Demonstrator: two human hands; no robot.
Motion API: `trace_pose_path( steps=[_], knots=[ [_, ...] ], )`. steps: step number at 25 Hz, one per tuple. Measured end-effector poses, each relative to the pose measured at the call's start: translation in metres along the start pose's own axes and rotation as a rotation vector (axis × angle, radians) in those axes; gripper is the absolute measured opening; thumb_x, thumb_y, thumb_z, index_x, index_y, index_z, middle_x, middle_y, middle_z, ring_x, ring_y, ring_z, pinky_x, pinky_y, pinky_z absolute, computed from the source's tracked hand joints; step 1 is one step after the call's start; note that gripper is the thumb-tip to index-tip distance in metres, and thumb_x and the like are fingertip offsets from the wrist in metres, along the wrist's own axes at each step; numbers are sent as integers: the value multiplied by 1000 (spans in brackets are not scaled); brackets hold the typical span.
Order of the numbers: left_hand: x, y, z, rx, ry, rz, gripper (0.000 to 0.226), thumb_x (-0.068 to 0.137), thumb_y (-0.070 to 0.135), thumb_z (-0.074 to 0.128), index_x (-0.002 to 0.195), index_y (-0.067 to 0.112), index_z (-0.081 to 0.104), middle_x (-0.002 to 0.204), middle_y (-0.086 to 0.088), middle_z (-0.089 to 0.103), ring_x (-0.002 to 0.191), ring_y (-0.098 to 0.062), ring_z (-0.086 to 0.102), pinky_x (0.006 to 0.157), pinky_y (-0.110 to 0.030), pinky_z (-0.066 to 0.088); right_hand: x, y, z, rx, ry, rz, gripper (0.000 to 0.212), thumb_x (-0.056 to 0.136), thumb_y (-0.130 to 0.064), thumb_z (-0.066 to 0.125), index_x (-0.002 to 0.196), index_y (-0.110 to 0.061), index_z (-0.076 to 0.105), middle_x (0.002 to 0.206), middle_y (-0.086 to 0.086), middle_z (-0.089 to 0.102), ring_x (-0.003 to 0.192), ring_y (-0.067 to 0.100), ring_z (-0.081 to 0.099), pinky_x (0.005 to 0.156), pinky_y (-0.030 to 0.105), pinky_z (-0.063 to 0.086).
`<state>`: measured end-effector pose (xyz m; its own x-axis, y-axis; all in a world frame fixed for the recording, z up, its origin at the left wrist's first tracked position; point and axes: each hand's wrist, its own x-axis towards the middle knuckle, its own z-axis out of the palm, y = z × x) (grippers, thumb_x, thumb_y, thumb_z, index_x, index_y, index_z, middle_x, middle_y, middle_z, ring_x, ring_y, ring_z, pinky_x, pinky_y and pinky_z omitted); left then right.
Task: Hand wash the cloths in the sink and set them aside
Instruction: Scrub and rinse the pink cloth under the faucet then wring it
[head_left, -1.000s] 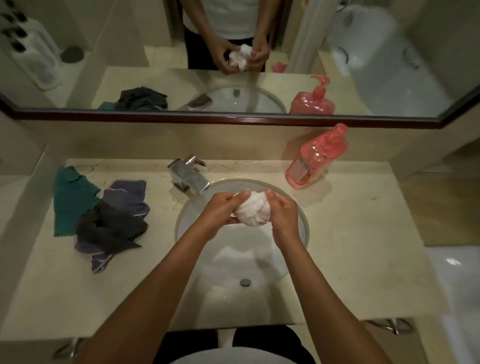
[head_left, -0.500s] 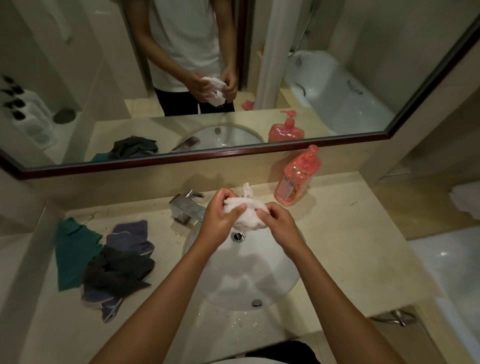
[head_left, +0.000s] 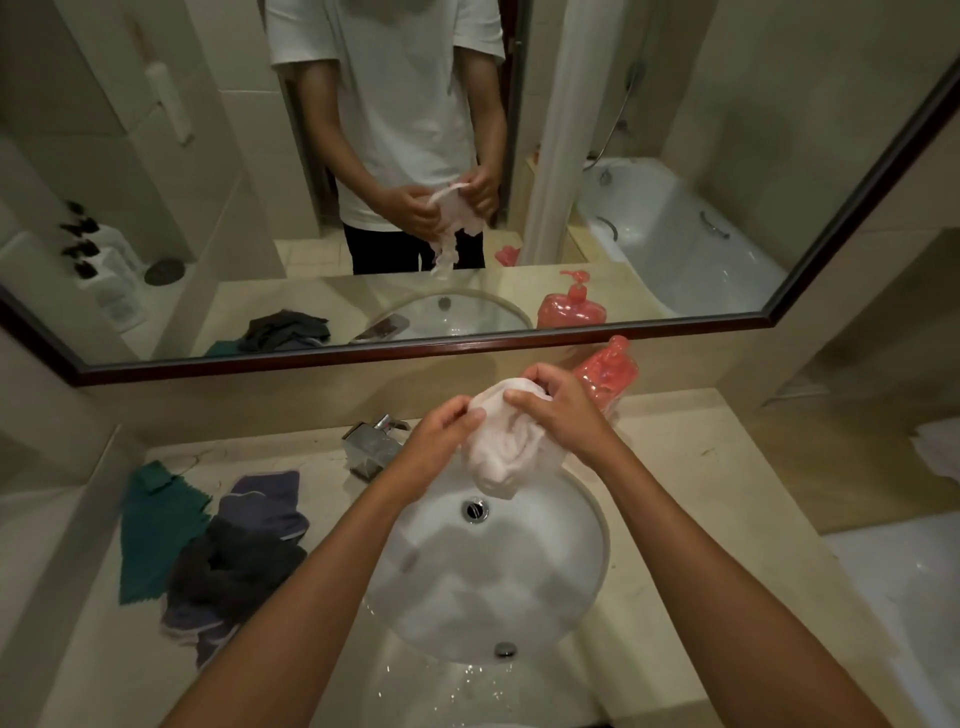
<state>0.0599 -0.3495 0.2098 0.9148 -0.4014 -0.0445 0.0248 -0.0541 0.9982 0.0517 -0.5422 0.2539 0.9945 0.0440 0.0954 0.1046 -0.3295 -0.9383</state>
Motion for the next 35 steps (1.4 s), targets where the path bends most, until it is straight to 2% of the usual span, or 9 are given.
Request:
trace_pose_path(
  steps=[5, 12, 17, 22, 26, 28, 31, 33, 35],
  knots=[
    [7, 20, 6, 69, -4, 106, 19, 89, 28, 66, 85, 16, 52, 76, -1, 50, 68, -14, 46, 57, -24, 38, 3, 4, -28, -36, -62, 17, 24, 93, -15, 70, 71, -20, 63, 59, -16, 58, 56, -1, 51, 56, 14, 42],
    [9, 43, -6, 306, -78, 60, 14, 98, 18, 64, 99, 4, 63, 89, -15, 67, 77, -18, 64, 68, -30, 51, 3, 4, -41, 13, -97, 62, 21, 96, -17, 66, 75, -15, 66, 63, -13, 61, 58, 0, 56, 55, 15, 46],
    [15, 45, -18, 533, -9, 32, 21, 86, 35, 78, 77, 19, 68, 69, 8, 60, 61, -2, 53, 60, -20, 41, 5, -1, -46, 200, -146, 145, 16, 93, -9, 67, 77, -8, 67, 63, -5, 66, 57, 5, 61, 56, 19, 50],
    [11, 34, -28, 519, -30, 11, 61, 85, 55, 64, 75, -4, 55, 69, -2, 45, 64, -12, 42, 64, -31, 32, 6, -5, -48, 313, -44, 159, 18, 92, -7, 68, 74, -8, 69, 63, -3, 67, 57, 7, 61, 57, 20, 51],
    [14, 30, -27, 562, -30, -7, 58, 90, 54, 63, 68, 3, 48, 66, 1, 39, 60, -11, 37, 61, -31, 27, 2, -7, -52, 441, 22, 217, 27, 93, -10, 68, 66, -14, 70, 61, 1, 65, 55, 13, 61, 55, 25, 52],
    [18, 29, -19, 501, 45, -4, 43, 100, 39, 59, 69, 11, 50, 67, 3, 43, 59, -8, 39, 59, -30, 32, 1, -8, -49, 482, 55, 267, 26, 95, -15, 65, 69, -15, 69, 64, 2, 67, 60, 16, 63, 58, 27, 54],
    [26, 36, 9, 184, 218, -61, 29, 105, 23, 52, 83, 7, 64, 70, -1, 53, 60, -11, 47, 57, -29, 36, -1, -3, -32, 485, 17, 390, 19, 101, -26, 59, 101, -9, 68, 91, 10, 72, 84, 25, 67, 81, 42, 56],
    [31, 40, 25, 23, 261, -137, 28, 105, 17, 49, 102, -5, 65, 78, -13, 58, 66, -21, 51, 58, -31, 38, -6, 0, -13, 472, -80, 407, 31, 102, -33, 55, 120, -8, 63, 106, 9, 72, 92, 21, 69, 81, 37, 56],
    [31, 44, 33, -151, 241, -186, 27, 106, 12, 47, 117, -7, 62, 91, -19, 63, 74, -26, 60, 62, -32, 48, -11, 1, 1, 408, -141, 352, 34, 101, -34, 58, 129, -13, 58, 117, 6, 70, 100, 17, 70, 82, 32, 57]
  ],
)
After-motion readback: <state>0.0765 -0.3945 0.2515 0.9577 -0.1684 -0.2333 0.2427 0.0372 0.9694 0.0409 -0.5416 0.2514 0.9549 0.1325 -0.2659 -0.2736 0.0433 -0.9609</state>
